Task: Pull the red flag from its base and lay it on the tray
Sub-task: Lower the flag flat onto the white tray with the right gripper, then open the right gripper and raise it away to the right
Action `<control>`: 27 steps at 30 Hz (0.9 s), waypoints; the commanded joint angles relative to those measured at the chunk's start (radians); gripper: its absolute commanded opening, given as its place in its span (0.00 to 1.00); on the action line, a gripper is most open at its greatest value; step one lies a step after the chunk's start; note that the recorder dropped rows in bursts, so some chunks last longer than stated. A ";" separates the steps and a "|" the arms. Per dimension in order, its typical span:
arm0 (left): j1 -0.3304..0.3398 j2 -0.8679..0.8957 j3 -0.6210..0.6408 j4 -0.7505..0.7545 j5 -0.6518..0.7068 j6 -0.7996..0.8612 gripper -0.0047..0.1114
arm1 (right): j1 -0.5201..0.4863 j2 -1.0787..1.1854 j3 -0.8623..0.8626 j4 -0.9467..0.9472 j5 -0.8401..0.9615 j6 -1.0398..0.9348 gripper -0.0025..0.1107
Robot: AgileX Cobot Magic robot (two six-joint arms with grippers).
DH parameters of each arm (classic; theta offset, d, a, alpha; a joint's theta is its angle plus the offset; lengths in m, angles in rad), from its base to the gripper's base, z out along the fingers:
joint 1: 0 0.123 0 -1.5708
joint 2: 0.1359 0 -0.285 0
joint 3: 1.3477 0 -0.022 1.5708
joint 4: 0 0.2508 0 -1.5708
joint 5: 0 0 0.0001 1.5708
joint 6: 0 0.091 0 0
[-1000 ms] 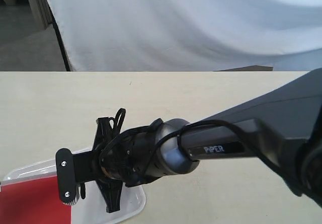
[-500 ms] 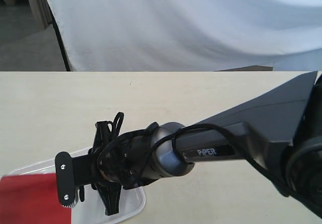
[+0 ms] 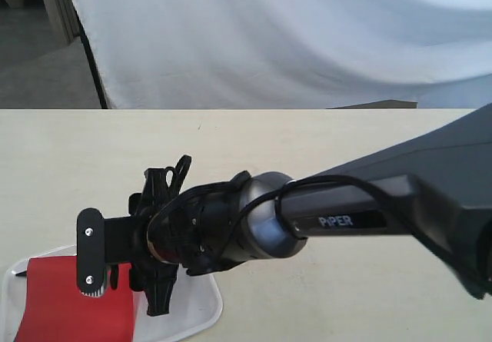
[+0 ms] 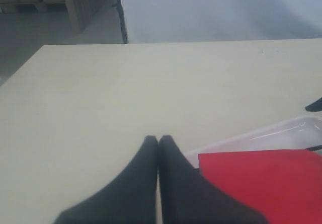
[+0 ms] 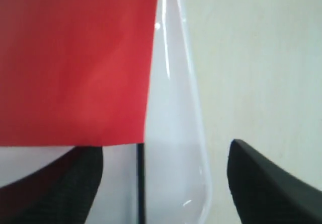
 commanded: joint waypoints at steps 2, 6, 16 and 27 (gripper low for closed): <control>-0.002 -0.003 0.002 0.003 -0.005 -0.006 0.04 | 0.000 -0.063 0.000 0.024 0.004 0.018 0.61; -0.002 -0.003 0.002 0.003 -0.005 -0.006 0.04 | -0.002 -0.083 0.000 0.034 0.028 0.018 0.61; -0.002 -0.003 0.002 0.003 -0.005 -0.006 0.04 | -0.002 -0.086 0.000 0.037 0.203 -0.001 0.52; -0.002 -0.003 0.002 0.003 -0.005 -0.006 0.04 | -0.081 -0.088 0.000 0.015 0.317 0.058 0.02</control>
